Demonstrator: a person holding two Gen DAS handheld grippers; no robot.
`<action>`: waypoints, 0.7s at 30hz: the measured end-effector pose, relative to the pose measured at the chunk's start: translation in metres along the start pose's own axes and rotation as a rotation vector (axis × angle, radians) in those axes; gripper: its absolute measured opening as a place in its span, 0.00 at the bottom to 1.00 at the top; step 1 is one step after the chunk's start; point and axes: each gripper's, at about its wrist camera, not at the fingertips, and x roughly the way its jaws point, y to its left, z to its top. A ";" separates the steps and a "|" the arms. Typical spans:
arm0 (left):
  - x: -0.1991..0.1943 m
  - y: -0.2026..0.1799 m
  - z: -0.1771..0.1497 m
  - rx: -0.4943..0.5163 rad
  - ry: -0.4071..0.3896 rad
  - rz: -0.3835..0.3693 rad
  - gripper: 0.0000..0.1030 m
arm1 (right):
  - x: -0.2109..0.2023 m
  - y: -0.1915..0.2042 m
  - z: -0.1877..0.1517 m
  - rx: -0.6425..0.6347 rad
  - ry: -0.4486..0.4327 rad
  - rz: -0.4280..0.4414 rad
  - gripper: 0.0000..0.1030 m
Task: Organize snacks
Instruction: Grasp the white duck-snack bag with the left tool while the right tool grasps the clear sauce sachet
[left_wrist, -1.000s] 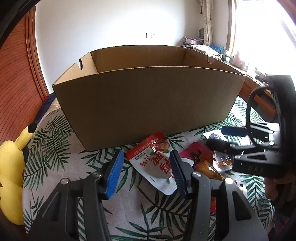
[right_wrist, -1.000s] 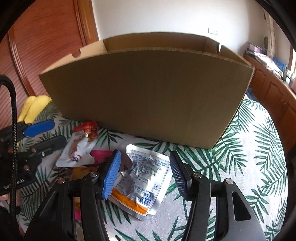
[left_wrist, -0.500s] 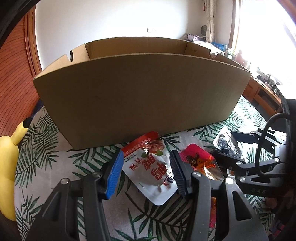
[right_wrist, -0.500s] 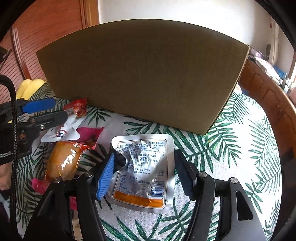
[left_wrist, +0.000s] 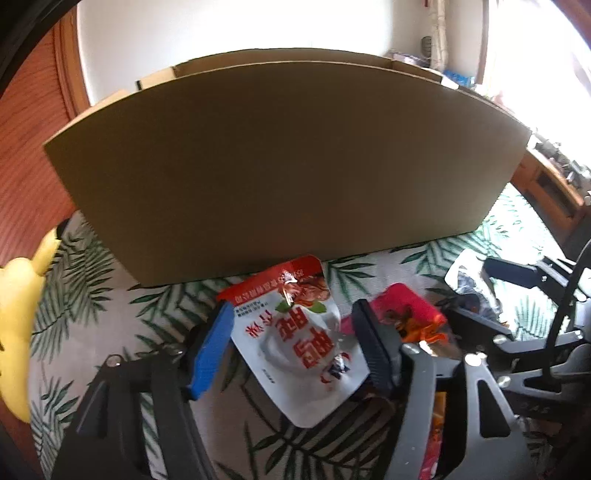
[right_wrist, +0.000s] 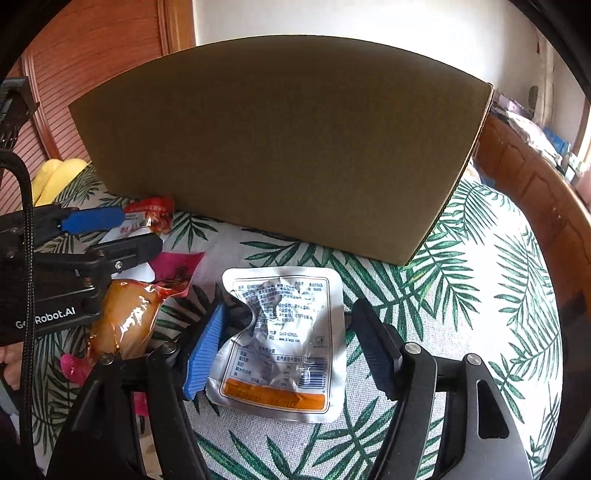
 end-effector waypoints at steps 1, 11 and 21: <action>-0.001 0.002 -0.002 -0.004 0.000 0.014 0.67 | 0.002 0.002 0.001 0.000 0.000 -0.001 0.70; -0.003 0.026 -0.021 -0.083 0.035 0.045 0.75 | 0.002 0.003 0.001 -0.001 0.001 0.004 0.71; -0.013 0.028 -0.033 -0.086 0.044 0.038 0.70 | 0.002 0.004 0.000 -0.001 0.000 0.004 0.71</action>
